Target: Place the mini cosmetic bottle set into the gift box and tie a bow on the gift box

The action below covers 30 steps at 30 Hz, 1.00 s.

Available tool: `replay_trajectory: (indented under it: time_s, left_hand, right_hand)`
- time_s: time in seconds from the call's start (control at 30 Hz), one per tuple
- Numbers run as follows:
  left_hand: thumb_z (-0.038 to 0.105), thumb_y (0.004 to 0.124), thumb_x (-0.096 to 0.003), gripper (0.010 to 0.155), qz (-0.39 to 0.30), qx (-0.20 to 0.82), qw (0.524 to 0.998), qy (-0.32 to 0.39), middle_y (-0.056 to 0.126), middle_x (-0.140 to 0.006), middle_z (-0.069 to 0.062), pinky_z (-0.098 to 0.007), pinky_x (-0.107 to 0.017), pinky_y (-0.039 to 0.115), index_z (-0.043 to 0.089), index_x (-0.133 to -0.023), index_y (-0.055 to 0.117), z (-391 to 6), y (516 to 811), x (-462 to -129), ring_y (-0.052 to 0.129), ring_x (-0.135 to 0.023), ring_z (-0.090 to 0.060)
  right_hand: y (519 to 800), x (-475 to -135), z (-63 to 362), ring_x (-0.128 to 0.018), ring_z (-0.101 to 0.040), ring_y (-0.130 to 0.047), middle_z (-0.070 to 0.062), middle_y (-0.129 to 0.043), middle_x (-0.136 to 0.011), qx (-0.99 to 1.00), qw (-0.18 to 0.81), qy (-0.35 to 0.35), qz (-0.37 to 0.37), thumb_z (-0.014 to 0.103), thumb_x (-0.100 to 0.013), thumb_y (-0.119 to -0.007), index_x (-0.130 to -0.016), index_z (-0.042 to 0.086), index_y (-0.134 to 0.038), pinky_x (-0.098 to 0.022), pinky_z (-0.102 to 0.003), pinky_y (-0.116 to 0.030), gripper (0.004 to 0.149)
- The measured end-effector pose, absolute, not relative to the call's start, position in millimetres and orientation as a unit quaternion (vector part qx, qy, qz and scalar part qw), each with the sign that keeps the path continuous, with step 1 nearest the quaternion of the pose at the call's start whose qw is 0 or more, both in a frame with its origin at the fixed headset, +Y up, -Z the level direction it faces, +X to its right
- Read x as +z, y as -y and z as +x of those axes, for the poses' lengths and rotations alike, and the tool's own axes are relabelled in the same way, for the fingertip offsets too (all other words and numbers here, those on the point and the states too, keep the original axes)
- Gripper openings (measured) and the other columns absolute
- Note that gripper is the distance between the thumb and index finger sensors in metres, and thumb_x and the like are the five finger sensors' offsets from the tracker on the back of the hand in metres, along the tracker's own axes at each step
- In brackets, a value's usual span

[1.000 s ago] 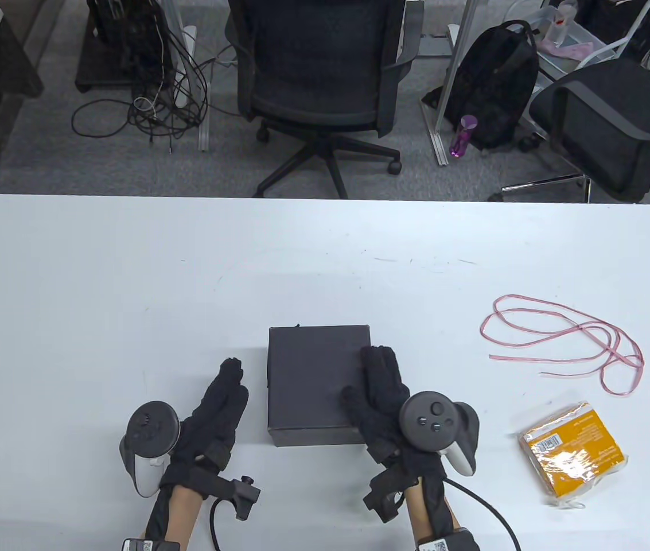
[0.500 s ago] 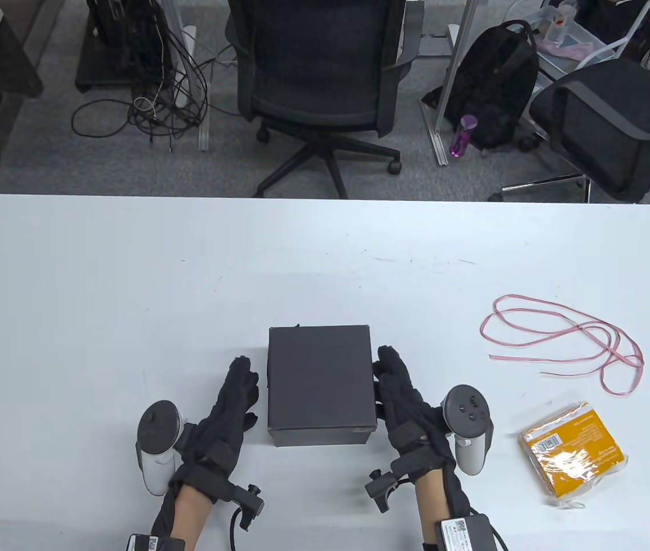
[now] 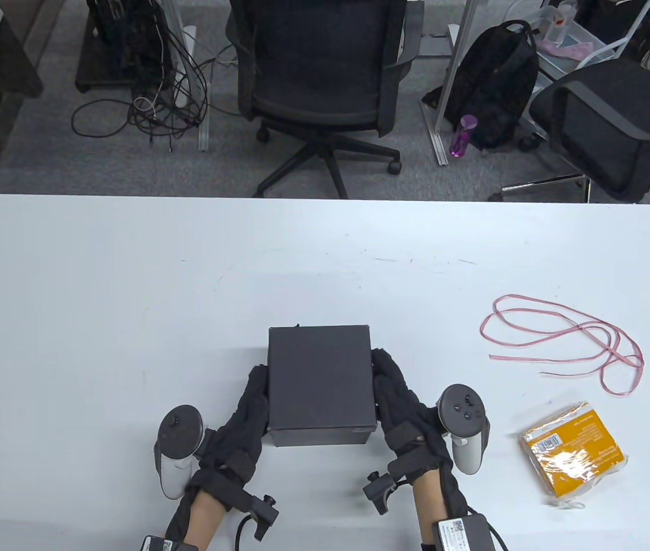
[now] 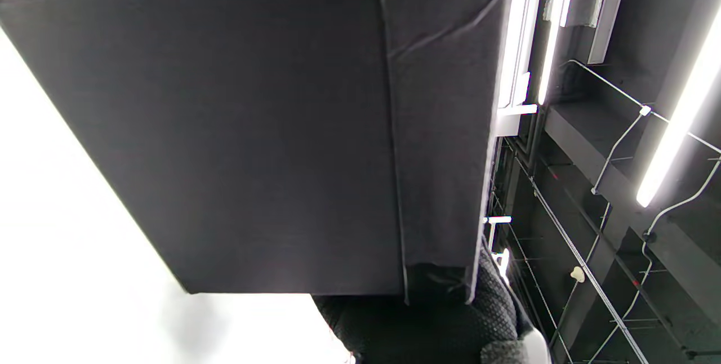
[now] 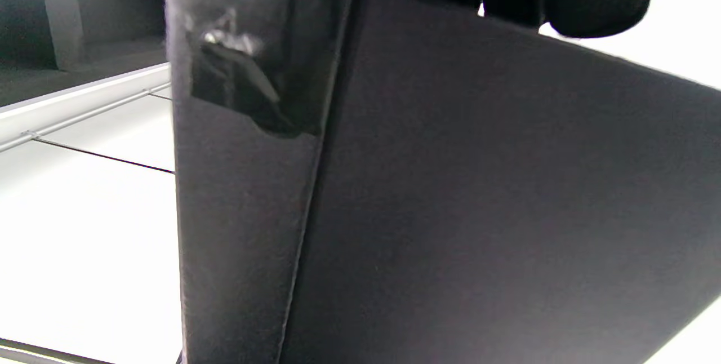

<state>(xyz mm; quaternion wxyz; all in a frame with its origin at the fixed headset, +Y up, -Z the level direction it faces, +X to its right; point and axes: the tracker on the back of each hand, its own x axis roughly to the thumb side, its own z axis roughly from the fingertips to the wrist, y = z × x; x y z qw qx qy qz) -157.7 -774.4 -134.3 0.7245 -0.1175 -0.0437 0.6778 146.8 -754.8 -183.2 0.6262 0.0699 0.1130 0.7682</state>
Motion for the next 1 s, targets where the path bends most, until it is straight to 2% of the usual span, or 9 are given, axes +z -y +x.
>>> replay_trajectory:
  time_s: [0.57,0.73,1.0]
  left_hand:
    - [0.044,0.039,-0.0620,0.061,-0.114,0.679,0.724,0.030,0.034,-0.119,-0.025,-0.073,-0.072,0.055,0.029,-0.119,0.023,-156.2,776.2,-134.6,0.048,-0.106,-0.056]
    - [0.042,0.041,-0.0621,0.062,-0.115,0.677,0.726,0.032,0.036,-0.118,-0.027,-0.073,-0.071,0.057,0.026,-0.119,0.022,-156.7,775.3,-135.8,0.049,-0.105,-0.058]
    - [0.046,0.037,-0.0622,0.062,-0.129,0.666,0.732,0.059,0.031,-0.118,-0.033,-0.075,-0.071,0.055,0.031,-0.118,0.017,-157.5,771.1,-138.6,0.047,-0.105,-0.063]
  right_hand:
    - [754.4,-183.9,146.3,-0.082,-0.068,-0.060,-0.046,-0.048,-0.105,0.779,0.614,-0.103,0.068,0.028,-0.064,-0.045,-0.116,0.006,-0.034,-0.056,-0.070,-0.066,0.057]
    - [754.4,-185.9,147.7,-0.083,-0.068,-0.059,-0.046,-0.046,-0.106,0.777,0.612,-0.118,0.081,0.028,-0.065,-0.045,-0.116,0.005,-0.033,-0.056,-0.070,-0.066,0.057]
    - [753.0,-187.5,147.1,-0.082,-0.068,-0.059,-0.048,-0.044,-0.105,0.785,0.597,-0.137,0.093,0.031,-0.065,-0.042,-0.115,0.006,-0.027,-0.056,-0.069,-0.066,0.058]
